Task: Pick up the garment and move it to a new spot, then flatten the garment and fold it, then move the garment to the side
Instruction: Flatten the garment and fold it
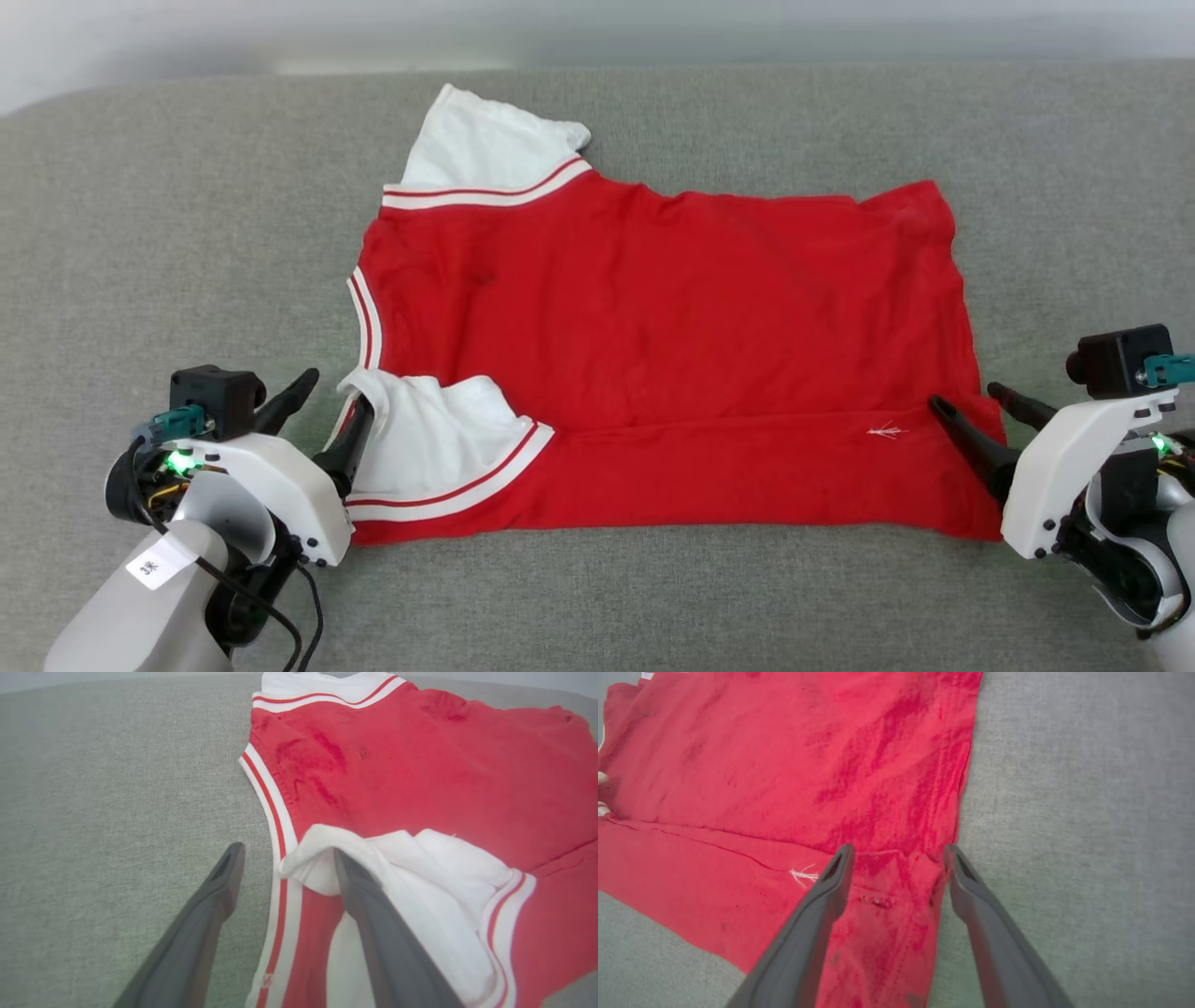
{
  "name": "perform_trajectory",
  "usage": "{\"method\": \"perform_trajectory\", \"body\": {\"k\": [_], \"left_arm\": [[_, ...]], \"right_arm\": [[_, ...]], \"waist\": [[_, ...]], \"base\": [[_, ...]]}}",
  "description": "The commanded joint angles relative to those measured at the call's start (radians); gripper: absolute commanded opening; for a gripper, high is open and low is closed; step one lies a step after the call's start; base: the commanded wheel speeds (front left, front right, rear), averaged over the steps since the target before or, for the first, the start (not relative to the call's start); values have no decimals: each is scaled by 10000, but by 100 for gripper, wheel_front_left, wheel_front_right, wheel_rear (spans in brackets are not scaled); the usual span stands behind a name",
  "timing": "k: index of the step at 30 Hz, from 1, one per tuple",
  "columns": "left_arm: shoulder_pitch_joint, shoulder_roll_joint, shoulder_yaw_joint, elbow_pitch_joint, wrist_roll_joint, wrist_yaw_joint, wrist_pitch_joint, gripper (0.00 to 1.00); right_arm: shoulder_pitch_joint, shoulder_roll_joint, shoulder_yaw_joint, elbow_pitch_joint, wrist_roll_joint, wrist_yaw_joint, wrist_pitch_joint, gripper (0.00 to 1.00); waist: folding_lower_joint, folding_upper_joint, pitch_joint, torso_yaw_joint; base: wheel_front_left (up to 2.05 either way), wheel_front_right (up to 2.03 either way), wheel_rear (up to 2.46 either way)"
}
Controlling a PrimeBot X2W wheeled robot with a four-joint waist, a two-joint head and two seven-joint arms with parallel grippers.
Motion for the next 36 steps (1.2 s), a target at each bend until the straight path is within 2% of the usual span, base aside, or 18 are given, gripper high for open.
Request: {"method": "perform_trajectory", "body": {"k": [1,6,12,15,19,25,31,36], "left_arm": [[-37,-115,102,124,-79,149,-151,100],[473,-379,470,63,-613,478,-349,100],[1571,-283,767,-718,-914,1394,-309,100],[2241,6,740,-1480,-1045,1802,159,100],[2965,666,410,-2525,-938,2301,1221,100],[3391,1219,320,-3704,-1038,3073,2383,100],[3194,1308,405,-3931,-1050,3468,2757,100],[3068,1286,330,-3625,-1147,3473,3030,100]], "right_arm": [[-54,-169,137,-180,-361,-4,-130,100],[383,-99,120,-423,-898,-4,14,100],[1240,591,-739,-1063,-1715,-4,901,100],[1666,1289,-1626,-1546,-2142,-4,1449,100],[2271,2208,-2374,-2397,-2521,-4,2172,100],[2990,3064,-3020,-3553,-3151,-4,3007,100],[3153,3411,-3155,-4200,-3276,-4,3256,100],[3020,3545,-3131,-4417,-3310,-4,3240,100]], "waist": [[-1,0,-324,20],[-1,0,-771,0],[-1,0,-1302,-102],[-1,0,-1406,-149],[-1,0,-1363,-227],[-1,0,-1116,-299],[-1,0,-687,-430],[-1,0,-301,-570]], "base": [[0,0,0],[0,0,0],[0,0,0],[0,0,0],[0,0,0],[0,0,0],[0,0,0],[0,0,0]]}}
